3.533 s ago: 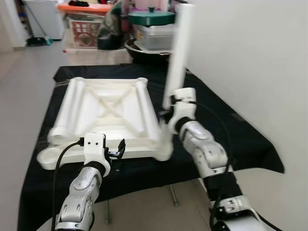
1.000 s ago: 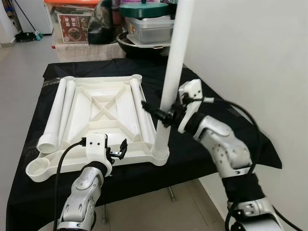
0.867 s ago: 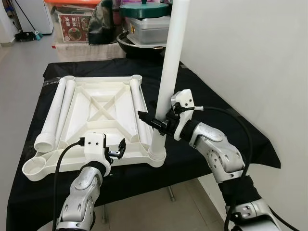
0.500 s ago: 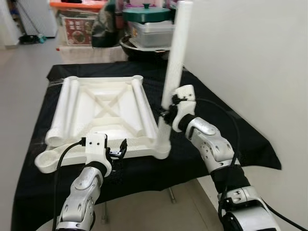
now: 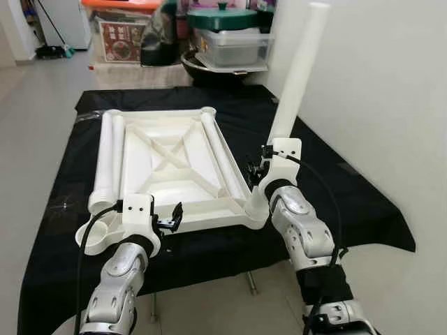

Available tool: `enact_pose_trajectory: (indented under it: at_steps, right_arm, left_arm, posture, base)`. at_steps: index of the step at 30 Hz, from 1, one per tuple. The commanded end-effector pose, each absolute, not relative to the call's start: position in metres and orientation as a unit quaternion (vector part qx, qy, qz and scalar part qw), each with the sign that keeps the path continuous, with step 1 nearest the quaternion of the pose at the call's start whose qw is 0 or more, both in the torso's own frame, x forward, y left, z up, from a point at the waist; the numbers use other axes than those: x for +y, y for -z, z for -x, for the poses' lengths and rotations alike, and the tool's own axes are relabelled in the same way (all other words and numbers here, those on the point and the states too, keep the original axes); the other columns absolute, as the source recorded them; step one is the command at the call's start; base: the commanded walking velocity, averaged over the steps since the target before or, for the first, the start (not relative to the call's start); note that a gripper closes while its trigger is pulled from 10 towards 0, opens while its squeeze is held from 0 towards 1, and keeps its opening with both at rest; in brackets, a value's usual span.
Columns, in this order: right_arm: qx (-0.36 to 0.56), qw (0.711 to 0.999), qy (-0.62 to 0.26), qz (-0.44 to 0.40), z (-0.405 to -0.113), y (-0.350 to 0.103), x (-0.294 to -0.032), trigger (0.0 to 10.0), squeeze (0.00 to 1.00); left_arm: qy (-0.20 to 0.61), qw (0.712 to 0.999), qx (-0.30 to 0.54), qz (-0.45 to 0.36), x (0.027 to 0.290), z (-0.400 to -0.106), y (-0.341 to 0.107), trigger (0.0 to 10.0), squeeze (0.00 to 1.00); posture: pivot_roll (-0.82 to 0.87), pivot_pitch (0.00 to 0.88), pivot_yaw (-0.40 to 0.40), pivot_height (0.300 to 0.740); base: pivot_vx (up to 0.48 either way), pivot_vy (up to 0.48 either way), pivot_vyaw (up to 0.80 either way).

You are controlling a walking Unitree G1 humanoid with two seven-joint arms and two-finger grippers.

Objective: Building children table

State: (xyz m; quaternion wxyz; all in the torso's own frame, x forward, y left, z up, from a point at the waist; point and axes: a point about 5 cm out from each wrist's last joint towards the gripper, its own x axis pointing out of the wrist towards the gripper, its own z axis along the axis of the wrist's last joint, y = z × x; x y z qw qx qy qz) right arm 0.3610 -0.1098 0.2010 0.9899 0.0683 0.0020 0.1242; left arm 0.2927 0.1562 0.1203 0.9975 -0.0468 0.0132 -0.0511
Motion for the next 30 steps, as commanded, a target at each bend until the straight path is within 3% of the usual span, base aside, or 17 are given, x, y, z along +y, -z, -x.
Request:
enact_pose_trajectory:
  at_steps: [1,2,6,7,10,16,17,18,21,22,24,25,27,29,30]
  right_arm:
    - [-0.032,0.968,-0.229,-0.098,-0.361,-0.223,-0.097,10.0,0.0]
    - [-0.026,0.946,-0.3,-0.121,-0.358,-0.233,-0.095,10.0,0.0]
    - [-0.059,0.924,-0.358,-0.122,-0.352,-0.25,-0.095,10.0,0.0]
    - [-0.078,0.906,-0.405,-0.095,-0.344,-0.255,-0.092,10.0,0.0]
    - [-0.072,0.893,-0.443,-0.039,-0.339,-0.244,-0.086,10.0,0.0]
    - [-0.047,0.877,-0.476,-0.035,-0.337,-0.23,-0.081,10.0,0.0]
    - [-0.035,0.88,-0.474,-0.025,-0.338,-0.222,-0.076,6.2,0.0]
    - [-0.026,0.887,-0.46,-0.023,-0.34,-0.217,-0.075,1.6,0.0]
    - [-0.016,0.896,-0.444,-0.024,-0.343,-0.213,-0.074,1.6,0.0]
    - [-0.003,0.913,-0.407,-0.026,-0.35,-0.208,-0.077,0.0,0.0]
    - [0.04,0.962,-0.269,-0.022,-0.366,-0.192,-0.093,0.0,0.0]
    - [0.04,0.962,-0.269,-0.022,-0.366,-0.192,-0.093,0.0,0.0]
    - [0.068,0.989,-0.132,-0.018,-0.376,-0.179,-0.116,0.0,0.0]
    - [0.107,0.993,0.056,-0.015,-0.369,-0.159,-0.157,0.0,0.0]
    - [0.107,0.993,0.056,-0.015,-0.369,-0.159,-0.157,0.0,0.0]
  left_arm:
    - [0.053,0.997,0.019,0.046,0.156,-0.294,-0.119,10.0,0.0]
    - [0.053,0.997,0.018,0.046,0.155,-0.294,-0.119,10.0,0.0]
    - [0.055,0.997,0.017,0.046,0.155,-0.294,-0.119,10.0,0.0]
    - [0.055,0.997,0.018,0.046,0.154,-0.294,-0.119,10.0,0.0]
    - [0.055,0.997,0.017,0.045,0.154,-0.294,-0.12,10.0,0.0]
    - [0.052,0.997,0.015,0.045,0.155,-0.294,-0.12,10.0,0.0]
    - [0.051,0.998,0.015,0.045,0.155,-0.293,-0.12,10.0,0.0]
    - [0.051,0.998,0.015,0.045,0.155,-0.293,-0.12,10.0,0.0]
    - [0.051,0.998,0.015,0.045,0.155,-0.293,-0.12,10.0,0.0]
    - [0.052,0.997,0.016,0.045,0.154,-0.293,-0.12,10.0,0.0]
    - [0.054,0.997,0.017,0.046,0.153,-0.293,-0.119,10.0,0.0]
    - [0.054,0.997,0.017,0.046,0.153,-0.293,-0.119,10.0,0.0]
    - [0.055,0.997,0.018,0.046,0.153,-0.292,-0.119,10.0,0.0]
    - [0.054,0.997,0.019,0.046,0.153,-0.291,-0.118,10.0,0.0]
    - [0.054,0.997,0.019,0.046,0.153,-0.291,-0.118,10.0,0.0]
  posture:
    - [0.09,0.0,-0.096,0.74]
    - [0.09,0.0,-0.096,0.74]
    - [0.09,0.0,-0.096,0.74]
    - [0.09,0.0,-0.104,0.74]
    - [0.1,0.0,-0.108,0.74]
    - [0.1,0.0,-0.112,0.74]
    - [0.11,0.0,-0.114,0.74]
    - [0.11,0.0,-0.114,0.74]
    - [0.11,0.0,-0.114,0.74]
    - [0.1,0.0,-0.111,0.74]
    - [0.1,0.0,-0.105,0.74]
    - [0.1,0.0,-0.105,0.74]
    - [0.09,0.0,-0.103,0.74]
    - [0.1,0.0,-0.107,0.74]
    - [0.1,0.0,-0.107,0.74]
  base:
    - [0.0,0.0,0.0]
    - [0.0,0.0,0.0]
    - [0.0,0.0,0.0]
    - [0.0,0.0,0.0]
    - [0.0,0.0,0.0]
    - [0.0,0.0,0.0]
    - [0.0,0.0,0.0]
    - [0.0,0.0,0.0]
    - [0.0,0.0,0.0]
    - [0.0,0.0,0.0]
    - [0.0,0.0,0.0]
    - [0.0,0.0,0.0]
    - [0.0,0.0,0.0]
    - [0.0,0.0,0.0]
    - [0.0,0.0,0.0]
